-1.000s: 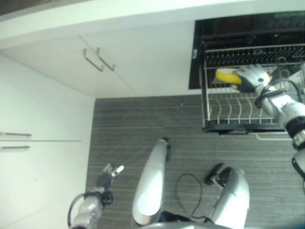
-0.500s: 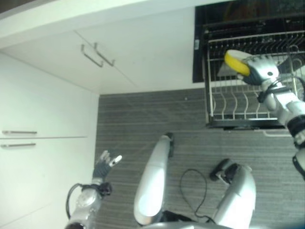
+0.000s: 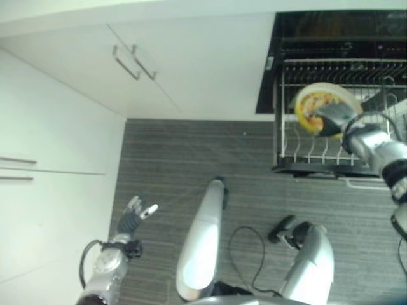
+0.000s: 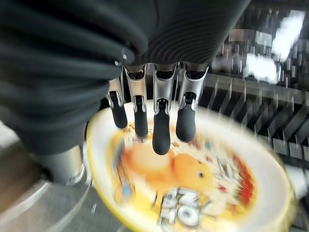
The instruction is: Place the dishes in the dishwasher.
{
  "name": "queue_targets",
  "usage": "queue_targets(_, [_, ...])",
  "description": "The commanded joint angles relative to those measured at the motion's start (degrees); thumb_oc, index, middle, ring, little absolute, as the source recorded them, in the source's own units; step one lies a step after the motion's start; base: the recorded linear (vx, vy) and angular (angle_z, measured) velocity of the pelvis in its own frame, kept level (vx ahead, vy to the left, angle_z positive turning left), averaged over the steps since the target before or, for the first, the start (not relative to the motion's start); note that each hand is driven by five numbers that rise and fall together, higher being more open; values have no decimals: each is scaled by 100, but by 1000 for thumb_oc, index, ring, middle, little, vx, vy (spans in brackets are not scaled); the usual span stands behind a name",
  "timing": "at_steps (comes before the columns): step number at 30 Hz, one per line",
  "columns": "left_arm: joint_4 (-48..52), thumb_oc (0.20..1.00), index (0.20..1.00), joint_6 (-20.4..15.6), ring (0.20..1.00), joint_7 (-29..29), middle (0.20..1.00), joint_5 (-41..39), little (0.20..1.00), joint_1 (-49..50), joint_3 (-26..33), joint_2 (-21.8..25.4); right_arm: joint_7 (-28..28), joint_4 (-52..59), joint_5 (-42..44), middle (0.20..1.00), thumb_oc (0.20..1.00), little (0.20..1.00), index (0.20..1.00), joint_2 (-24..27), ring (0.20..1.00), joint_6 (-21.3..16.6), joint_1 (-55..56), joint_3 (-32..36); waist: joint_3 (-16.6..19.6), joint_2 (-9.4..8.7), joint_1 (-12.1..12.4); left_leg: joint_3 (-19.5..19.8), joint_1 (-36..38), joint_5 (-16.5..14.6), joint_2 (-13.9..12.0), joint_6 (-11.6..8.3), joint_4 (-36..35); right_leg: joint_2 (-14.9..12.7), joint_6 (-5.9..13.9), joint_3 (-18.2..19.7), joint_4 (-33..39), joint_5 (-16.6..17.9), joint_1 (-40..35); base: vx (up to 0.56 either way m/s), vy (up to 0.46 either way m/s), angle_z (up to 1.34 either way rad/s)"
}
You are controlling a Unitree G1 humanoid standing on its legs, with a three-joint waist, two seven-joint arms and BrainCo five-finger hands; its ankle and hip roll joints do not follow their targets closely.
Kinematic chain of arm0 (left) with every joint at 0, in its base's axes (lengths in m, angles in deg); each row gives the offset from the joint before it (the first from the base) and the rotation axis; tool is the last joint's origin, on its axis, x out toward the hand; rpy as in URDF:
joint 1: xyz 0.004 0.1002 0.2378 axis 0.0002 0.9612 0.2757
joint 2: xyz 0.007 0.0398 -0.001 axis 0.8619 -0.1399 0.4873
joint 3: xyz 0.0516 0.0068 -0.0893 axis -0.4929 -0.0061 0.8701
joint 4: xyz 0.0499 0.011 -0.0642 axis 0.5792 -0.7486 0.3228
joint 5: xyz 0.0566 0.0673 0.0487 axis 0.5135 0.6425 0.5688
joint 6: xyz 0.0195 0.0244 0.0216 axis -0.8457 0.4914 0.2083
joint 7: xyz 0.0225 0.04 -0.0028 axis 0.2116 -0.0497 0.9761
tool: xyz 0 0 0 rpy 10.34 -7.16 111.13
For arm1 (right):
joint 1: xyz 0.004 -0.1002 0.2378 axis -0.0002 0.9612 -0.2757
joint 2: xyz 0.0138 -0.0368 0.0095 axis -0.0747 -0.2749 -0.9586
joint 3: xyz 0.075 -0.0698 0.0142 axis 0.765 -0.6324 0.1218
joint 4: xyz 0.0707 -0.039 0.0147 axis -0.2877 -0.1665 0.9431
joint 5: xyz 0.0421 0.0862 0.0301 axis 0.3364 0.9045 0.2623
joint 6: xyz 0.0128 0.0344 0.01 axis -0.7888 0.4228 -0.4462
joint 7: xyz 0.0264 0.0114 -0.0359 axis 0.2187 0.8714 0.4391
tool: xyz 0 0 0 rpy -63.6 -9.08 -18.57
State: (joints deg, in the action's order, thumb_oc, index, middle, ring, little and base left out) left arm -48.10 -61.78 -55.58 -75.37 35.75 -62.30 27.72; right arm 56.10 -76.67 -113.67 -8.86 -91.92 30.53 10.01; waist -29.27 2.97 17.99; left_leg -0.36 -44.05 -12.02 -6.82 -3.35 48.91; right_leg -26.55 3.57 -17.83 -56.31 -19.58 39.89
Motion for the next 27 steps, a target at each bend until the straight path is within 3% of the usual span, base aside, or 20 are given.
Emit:
queue_targets(1, [135, 1000, 1000, -89, 1000, 33, 1000, -14, 1000, 302, 337, 255, -24, -110, 572, 1000, 1000, 1000, 1000, 66, 1000, 222, -84, 178, -48, 86, 103, 293, 147, -399, 122, 113, 122, 263, 209, 338, 364, 589, -7, 0, 0, 0])
queue_targets(4, [142, 1000, 1000, -37, 1000, 18, 1000, 24, 1000, 344, 389, 241, 290, -92, 788, 1000, 1000, 1000, 1000, 147, 1000, 239, -51, 313, -48, 69, 87, 285, 154, -403, 113, 122, 140, 272, 196, 331, 369, 595, -25, 0, 0, 0])
queue_targets(8, [185, 1000, 1000, 64, 1000, -70, 1000, 43, 1000, 474, 513, 327, 275, 86, 1074, 1000, 1000, 1000, 1000, 384, 1000, 45, 28, 489, -48, -8, 83, 296, 214, -409, 92, 126, 143, 302, 201, 290, 415, 620, -126, 24, -20, 1])
queue_targets(12, [221, 1000, 1000, 186, 1000, -75, 1000, 123, 1000, 541, 579, 364, 777, 380, 2369, 1000, 1000, 1000, 1000, 527, 1000, 48, 150, 820, -44, -119, 58, 287, 366, -395, 26, 129, 80, 340, 194, 234, 516, 662, -311, 44, -32, 1])
queue_targets(15, [319, 1000, 1000, 323, 1000, -79, 1000, 178, 1000, 575, 613, 403, 1064, 628, 2862, 1000, 1000, 1000, 1000, 636, 1000, 91, 198, 1148, -39, -193, 29, 272, 495, -379, -17, 125, -4, 374, 198, 197, 648, 704, -474, 9, -13, -2])
queue_targets(17, [347, 1000, 1000, 375, 1000, -68, 1000, 208, 1000, 603, 631, 426, 1273, 805, 3174, 1000, 1000, 1000, 1000, 687, 1000, 218, 211, 1298, -25, -259, 25, 264, 594, -366, -42, 116, -74, 400, 205, 154, 754, 728, -613, 30, -43, -6])
queue_targets(24, [658, 1000, 1000, 748, 1000, 13, 1000, 499, 1000, 742, 843, 592, 3010, 1371, 3943, 1000, 1000, 1000, 1000, 1019, 1000, 1070, 377, 1474, 76, -637, 71, 180, 1276, -102, -194, 46, -872, 542, 279, -119, 1639, 959, -1472, 29, -51, -4])
queue_targets(27, [671, 1000, 1000, 826, 1000, 62, 1000, 535, 1000, 766, 930, 599, 3020, 1634, 3885, 1000, 1000, 1000, 1000, 1091, 1000, 1029, 639, 1605, 137, -769, 43, 128, 1575, 53, -264, 14, -1292, 647, 313, -209, 2121, 1084, -1844, 9, -30, -4])
